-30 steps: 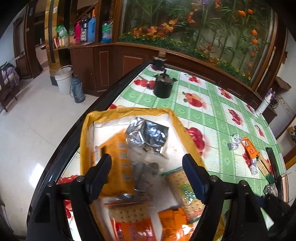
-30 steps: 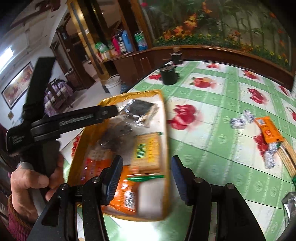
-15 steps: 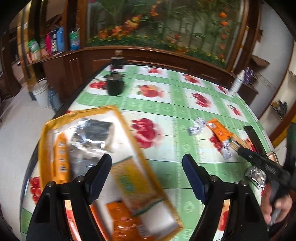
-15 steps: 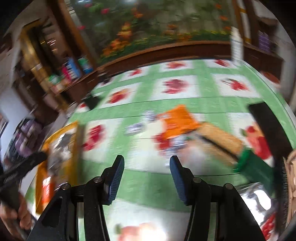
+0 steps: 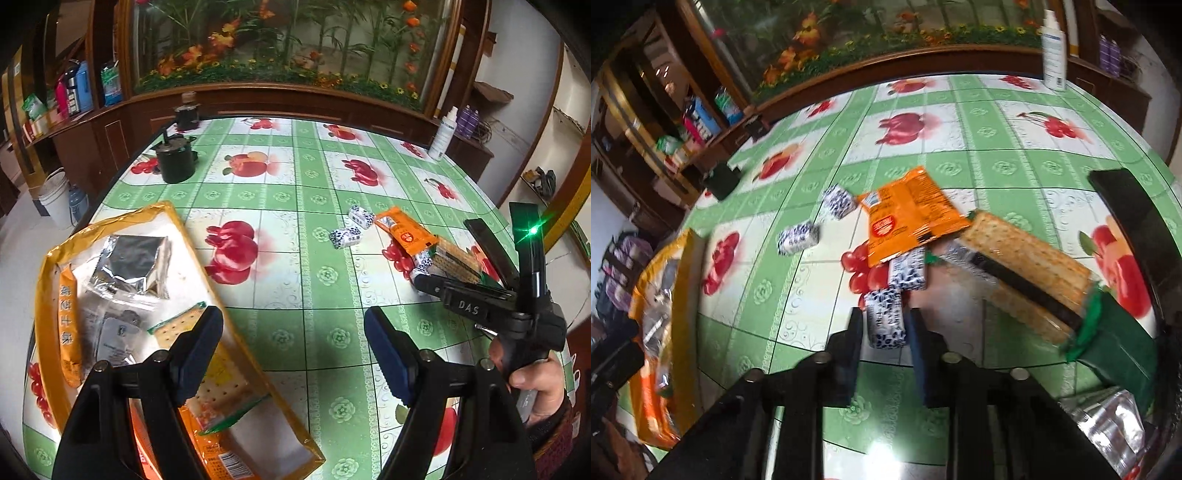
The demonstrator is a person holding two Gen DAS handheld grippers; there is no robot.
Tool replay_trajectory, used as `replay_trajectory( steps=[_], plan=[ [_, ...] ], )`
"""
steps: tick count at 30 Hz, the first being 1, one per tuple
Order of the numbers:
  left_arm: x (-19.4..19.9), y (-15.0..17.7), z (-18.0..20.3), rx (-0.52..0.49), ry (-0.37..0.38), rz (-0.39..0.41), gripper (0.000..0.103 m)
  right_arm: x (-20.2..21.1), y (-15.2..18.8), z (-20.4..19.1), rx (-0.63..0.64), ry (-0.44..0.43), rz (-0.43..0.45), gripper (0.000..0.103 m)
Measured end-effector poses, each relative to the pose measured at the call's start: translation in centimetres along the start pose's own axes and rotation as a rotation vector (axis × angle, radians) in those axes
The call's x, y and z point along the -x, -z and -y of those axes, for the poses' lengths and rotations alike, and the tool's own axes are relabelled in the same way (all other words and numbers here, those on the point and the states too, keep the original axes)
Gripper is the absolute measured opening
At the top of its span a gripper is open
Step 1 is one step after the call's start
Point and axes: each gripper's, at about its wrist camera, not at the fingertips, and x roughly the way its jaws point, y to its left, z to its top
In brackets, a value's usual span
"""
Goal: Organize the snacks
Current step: 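Grasp a cow-print candy with right tool while left tool grasps another candy, then carry both held cow-print candies over the yellow-rimmed tray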
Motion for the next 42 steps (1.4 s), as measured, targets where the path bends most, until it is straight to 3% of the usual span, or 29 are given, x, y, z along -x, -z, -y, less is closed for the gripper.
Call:
replay_trajectory(
  steps=[4,8,16,24,33,35,37,42],
  plan=[
    [-0.5,-0.9,0.6,-0.009,0.036,-0.016,0.078,0.7,0.3,-0.1,0.009,0.007,0.013,0.02],
    [-2.1,-3.4,2.0,-0.02,0.069,-0.055,0.069,1.8,0.3,0.4,-0.033,-0.032,0.033,0.02],
    [-10.0,-8.1,4.6,0.024,0.06,-0.169,0.033,3.7,0.2,2.9,-0.151,-0.058,0.057,0.02],
    [-16.3,-9.4,5.3,0.033,0.03,-0.234,0.033,4.7,0.1,3.3,-0.177,-0.107,0.064,0.021],
    [-15.0,-7.3,6.4,0.007,0.081,-0.288,0.035,4.9,0.0,3.7,-0.197,-0.123,0.061,0.021],
    [-14.6,-6.8,6.7,-0.002,0.093,-0.297,0.041,4.9,0.1,3.7,-0.202,-0.127,0.059,0.021],
    [-14.3,-6.4,6.8,-0.007,0.089,-0.303,0.057,4.9,0.1,3.6,-0.197,-0.126,0.058,0.021],
    [-13.7,-6.0,7.2,-0.022,0.107,-0.294,0.059,4.8,0.0,3.9,-0.207,-0.12,0.06,0.021]
  ],
)
